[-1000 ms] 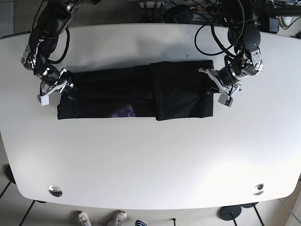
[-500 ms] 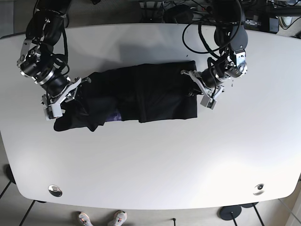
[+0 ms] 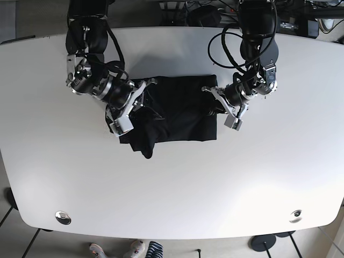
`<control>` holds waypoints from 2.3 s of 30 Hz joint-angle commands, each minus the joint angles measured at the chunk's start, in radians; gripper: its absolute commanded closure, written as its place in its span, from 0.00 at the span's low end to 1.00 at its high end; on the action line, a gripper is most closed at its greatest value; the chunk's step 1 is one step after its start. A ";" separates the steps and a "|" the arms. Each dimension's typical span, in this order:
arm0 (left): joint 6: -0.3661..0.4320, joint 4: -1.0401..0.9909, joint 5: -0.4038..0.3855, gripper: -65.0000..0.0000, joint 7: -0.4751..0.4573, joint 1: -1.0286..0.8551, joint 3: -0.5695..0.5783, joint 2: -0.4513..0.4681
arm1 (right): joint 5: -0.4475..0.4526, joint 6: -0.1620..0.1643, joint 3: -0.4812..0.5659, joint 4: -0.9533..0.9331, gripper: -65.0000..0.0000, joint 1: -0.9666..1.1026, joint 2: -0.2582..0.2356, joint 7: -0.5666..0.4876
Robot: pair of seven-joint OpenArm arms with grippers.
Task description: Fold the T-shirt properly
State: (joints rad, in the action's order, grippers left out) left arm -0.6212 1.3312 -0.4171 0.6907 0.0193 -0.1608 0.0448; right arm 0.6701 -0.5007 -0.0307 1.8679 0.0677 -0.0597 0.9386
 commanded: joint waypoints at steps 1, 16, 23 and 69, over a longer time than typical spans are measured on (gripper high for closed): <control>0.017 0.000 0.047 1.00 0.054 0.000 0.002 0.005 | -0.052 -0.011 0.025 -0.012 0.97 -0.036 0.044 -0.051; 0.016 0.000 0.045 1.00 0.053 0.000 0.002 0.005 | -0.171 -0.002 0.176 -0.304 0.96 -0.173 0.133 -0.165; 0.016 0.000 0.045 1.00 0.053 0.000 0.002 0.005 | -0.172 -0.002 0.177 -0.333 0.44 -0.176 0.157 -0.161; -0.077 0.402 0.047 1.00 0.057 -0.341 -0.612 0.188 | -0.605 -0.002 0.674 -0.417 0.97 -0.233 0.140 -0.467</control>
State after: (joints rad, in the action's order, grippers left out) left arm -0.6971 1.7123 -0.3542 0.7692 -0.3180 -0.7658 0.2199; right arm 0.0471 -0.4973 0.6411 1.4307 -0.1452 0.0544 0.5091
